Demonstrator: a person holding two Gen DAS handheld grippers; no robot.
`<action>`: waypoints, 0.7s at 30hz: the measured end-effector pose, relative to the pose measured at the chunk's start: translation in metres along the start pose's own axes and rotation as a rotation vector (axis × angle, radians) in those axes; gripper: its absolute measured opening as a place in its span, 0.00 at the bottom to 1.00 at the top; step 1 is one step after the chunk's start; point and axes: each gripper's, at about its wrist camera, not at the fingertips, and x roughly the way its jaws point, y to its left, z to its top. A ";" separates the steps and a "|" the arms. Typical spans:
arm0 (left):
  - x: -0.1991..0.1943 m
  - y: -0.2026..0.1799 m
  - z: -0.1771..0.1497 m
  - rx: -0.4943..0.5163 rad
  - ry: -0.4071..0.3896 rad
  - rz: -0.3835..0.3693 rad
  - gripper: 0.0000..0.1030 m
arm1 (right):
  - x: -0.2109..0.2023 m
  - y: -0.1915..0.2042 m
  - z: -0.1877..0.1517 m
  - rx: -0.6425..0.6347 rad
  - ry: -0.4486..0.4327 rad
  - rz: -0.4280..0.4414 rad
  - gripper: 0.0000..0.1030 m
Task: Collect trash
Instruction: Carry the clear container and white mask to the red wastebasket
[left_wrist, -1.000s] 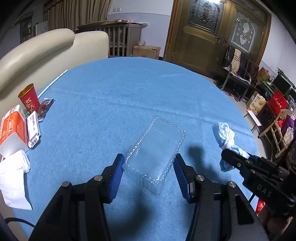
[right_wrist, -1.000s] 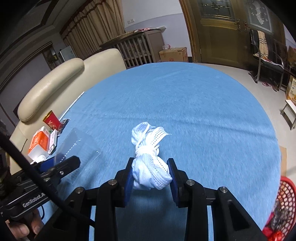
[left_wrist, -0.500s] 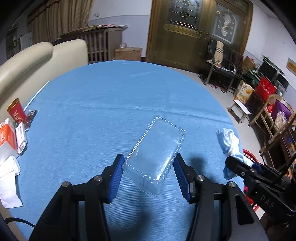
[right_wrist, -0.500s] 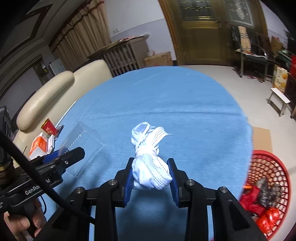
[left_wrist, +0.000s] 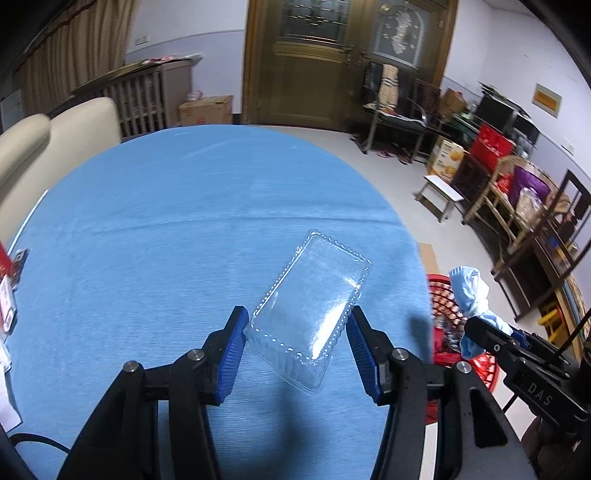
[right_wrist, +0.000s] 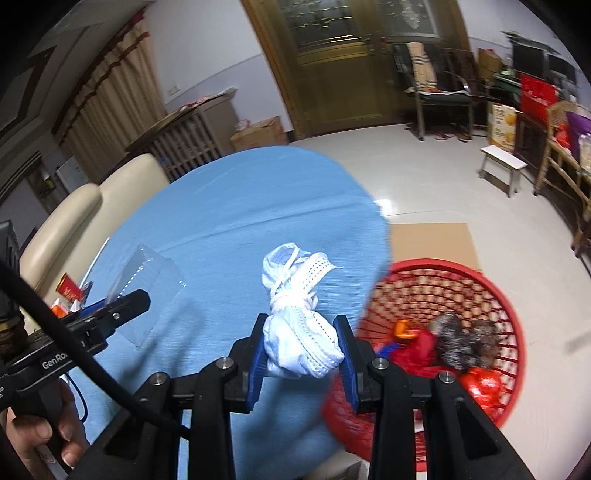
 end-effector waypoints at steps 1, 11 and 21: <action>0.000 -0.006 -0.001 0.009 0.002 -0.008 0.54 | -0.004 -0.007 0.000 0.010 -0.006 -0.013 0.36; 0.007 -0.061 0.000 0.105 0.015 -0.079 0.54 | -0.023 -0.057 -0.007 0.088 -0.017 -0.097 0.36; 0.012 -0.091 -0.002 0.165 0.034 -0.106 0.54 | -0.027 -0.089 -0.015 0.148 -0.008 -0.147 0.36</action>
